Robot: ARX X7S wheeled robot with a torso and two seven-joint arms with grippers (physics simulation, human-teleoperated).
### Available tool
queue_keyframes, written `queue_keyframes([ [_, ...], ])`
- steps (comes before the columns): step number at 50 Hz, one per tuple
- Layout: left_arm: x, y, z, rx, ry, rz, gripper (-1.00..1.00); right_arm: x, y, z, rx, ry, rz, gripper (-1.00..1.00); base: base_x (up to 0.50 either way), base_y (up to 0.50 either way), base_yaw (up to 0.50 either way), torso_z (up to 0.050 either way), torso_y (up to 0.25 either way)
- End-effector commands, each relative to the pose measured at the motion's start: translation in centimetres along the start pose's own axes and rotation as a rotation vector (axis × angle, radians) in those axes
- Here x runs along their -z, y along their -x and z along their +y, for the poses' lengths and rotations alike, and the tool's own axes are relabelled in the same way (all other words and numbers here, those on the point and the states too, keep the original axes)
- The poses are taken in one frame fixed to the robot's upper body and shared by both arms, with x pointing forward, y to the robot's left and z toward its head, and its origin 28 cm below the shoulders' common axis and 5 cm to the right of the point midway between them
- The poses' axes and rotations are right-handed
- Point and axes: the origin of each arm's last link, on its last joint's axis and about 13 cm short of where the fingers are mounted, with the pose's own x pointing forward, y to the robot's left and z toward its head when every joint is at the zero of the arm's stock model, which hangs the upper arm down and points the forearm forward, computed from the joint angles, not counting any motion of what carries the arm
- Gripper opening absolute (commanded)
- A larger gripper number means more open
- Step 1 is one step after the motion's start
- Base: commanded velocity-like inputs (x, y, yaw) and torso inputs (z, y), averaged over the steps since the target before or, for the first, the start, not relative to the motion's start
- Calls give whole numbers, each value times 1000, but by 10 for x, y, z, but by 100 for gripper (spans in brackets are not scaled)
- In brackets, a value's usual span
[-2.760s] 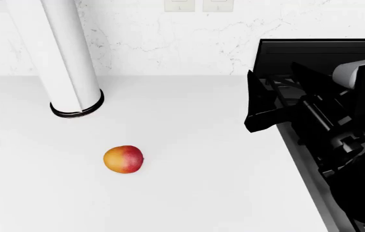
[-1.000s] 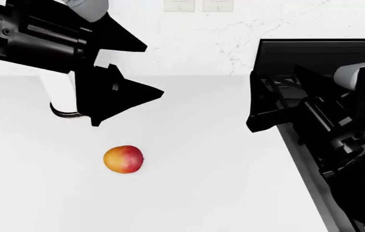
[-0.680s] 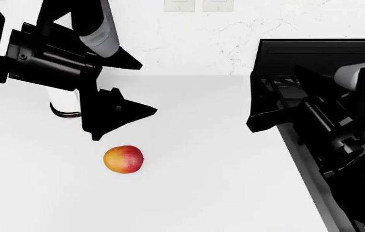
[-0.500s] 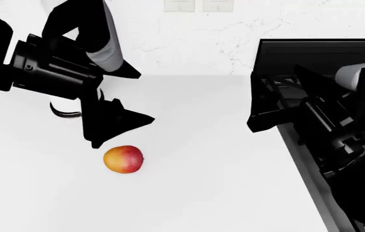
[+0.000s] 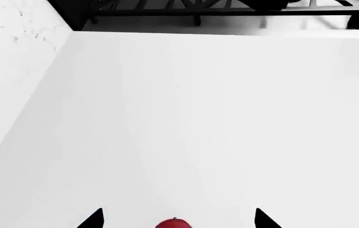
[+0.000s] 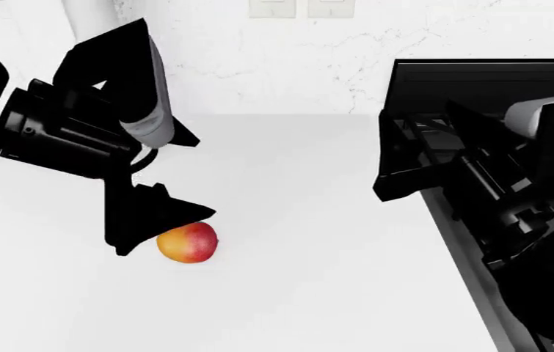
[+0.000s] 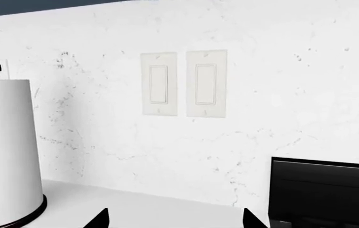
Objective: Pick the mango, radish from the counter and place them in the cabinet. Then close the cabinet.
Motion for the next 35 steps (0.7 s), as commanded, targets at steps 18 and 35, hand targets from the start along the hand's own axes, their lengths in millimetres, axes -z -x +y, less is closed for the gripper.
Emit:
queue_keyframes([
  [18,13,1,-10,35,26,43,100,2,-1,1,4,-4,5,100,0,0,0,0,0],
  [35,23,-15,-5,43,50,60,100,6,-2,-1,7,-23,8,100,0,0,0,0,0],
])
